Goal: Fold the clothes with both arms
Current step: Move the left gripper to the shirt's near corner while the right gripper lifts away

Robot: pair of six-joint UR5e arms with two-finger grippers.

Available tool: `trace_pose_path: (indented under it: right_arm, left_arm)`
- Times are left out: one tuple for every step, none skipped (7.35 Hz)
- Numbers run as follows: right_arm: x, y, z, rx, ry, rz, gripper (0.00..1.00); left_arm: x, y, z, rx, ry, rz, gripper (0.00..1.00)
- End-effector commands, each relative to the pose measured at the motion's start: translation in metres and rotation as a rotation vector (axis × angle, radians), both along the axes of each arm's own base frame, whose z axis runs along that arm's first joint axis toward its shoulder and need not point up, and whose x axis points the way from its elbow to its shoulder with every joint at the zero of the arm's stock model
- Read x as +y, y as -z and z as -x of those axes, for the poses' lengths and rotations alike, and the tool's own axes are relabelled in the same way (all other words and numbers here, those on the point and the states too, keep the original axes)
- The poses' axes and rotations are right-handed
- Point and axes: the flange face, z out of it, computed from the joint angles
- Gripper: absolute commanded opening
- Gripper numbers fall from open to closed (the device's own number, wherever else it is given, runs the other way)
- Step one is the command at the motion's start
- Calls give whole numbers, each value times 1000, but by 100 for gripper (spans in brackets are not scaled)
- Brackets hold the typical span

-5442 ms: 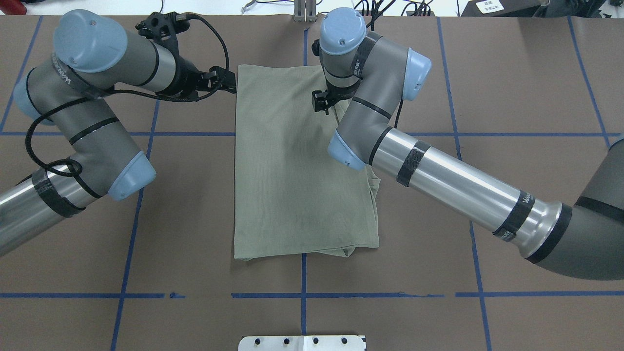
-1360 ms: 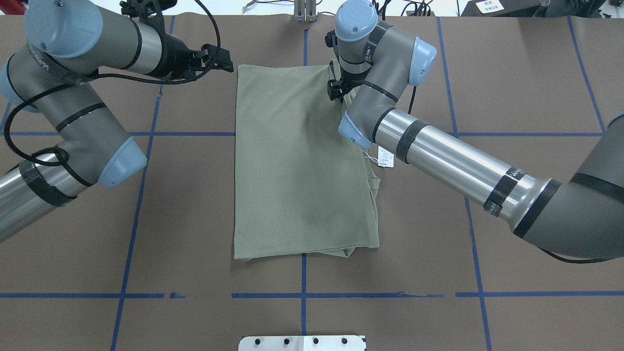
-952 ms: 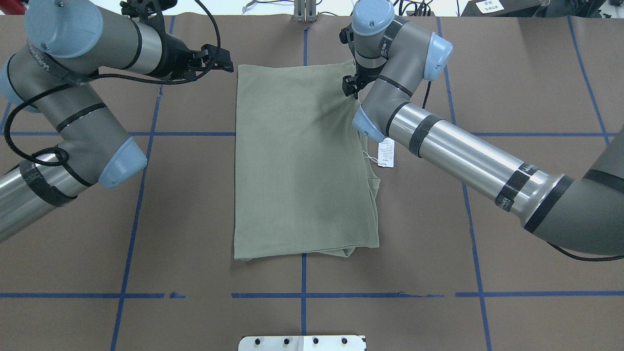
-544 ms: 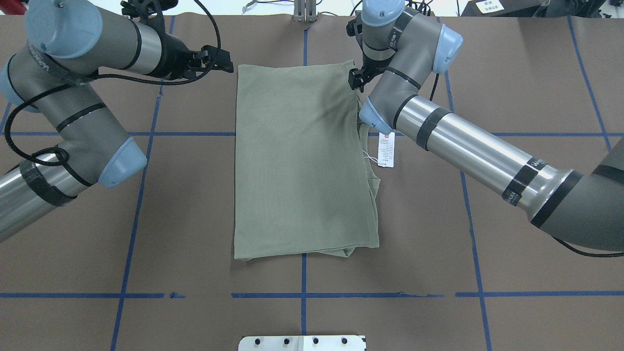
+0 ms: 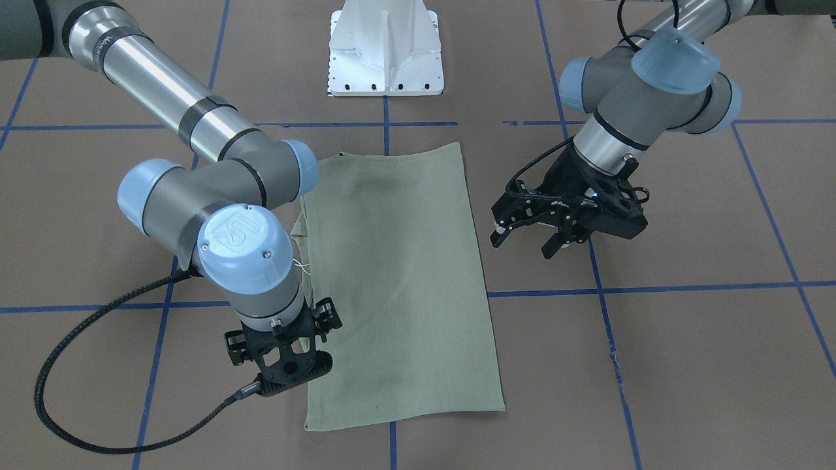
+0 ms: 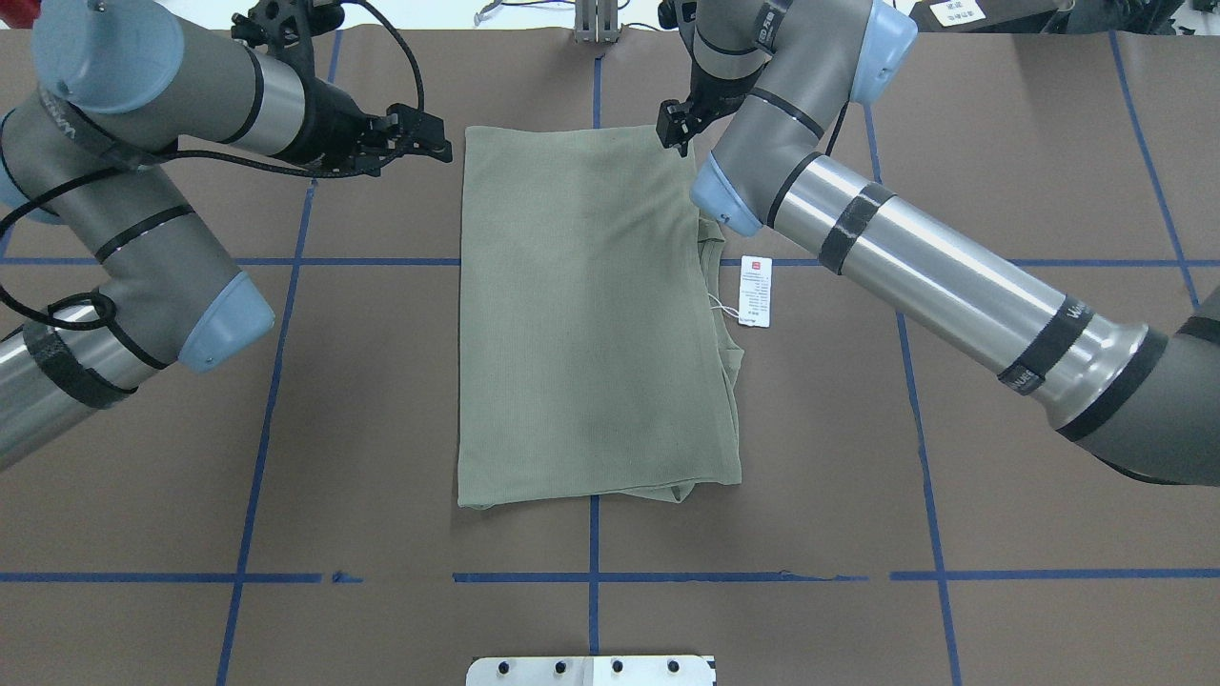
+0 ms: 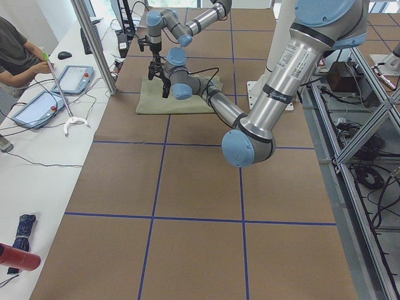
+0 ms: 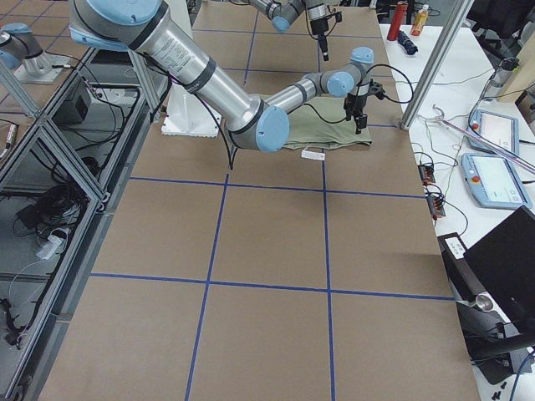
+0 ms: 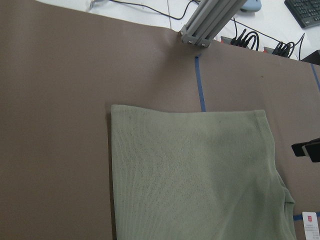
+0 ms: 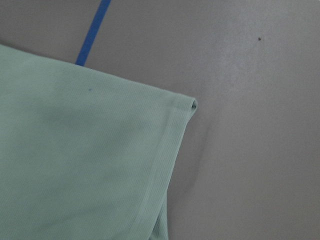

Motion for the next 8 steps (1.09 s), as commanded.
trace_pose_path:
  right_arm:
    - [60, -2, -45, -111, 5, 58, 100]
    - [84, -15, -63, -141, -15, 93, 100]
    - [102, -35, -78, -148, -54, 138, 100]
    - [121, -46, -92, -162, -47, 151, 100]
    - [134, -55, -102, -173, -51, 173, 100]
    - [136, -58, -105, -173, -53, 178, 100]
    - [136, -59, -105, -171, -57, 178, 100]
    - [136, -62, -103, -168, -59, 185, 100]
  left_arm:
    - [42, -4, -16, 83, -22, 195, 100]
    - [79, -13, -47, 100, -44, 307, 100]
    - [118, -24, -73, 137, -4, 410, 100]
    - [164, -34, -93, 156, 18, 477, 100]
    - [200, -30, -121, 162, 32, 551, 100]
    - [227, -31, -149, 102, 48, 628, 100]
    - [239, -14, -171, 38, 68, 647, 100]
    - [245, -11, -182, -9, 106, 644, 99]
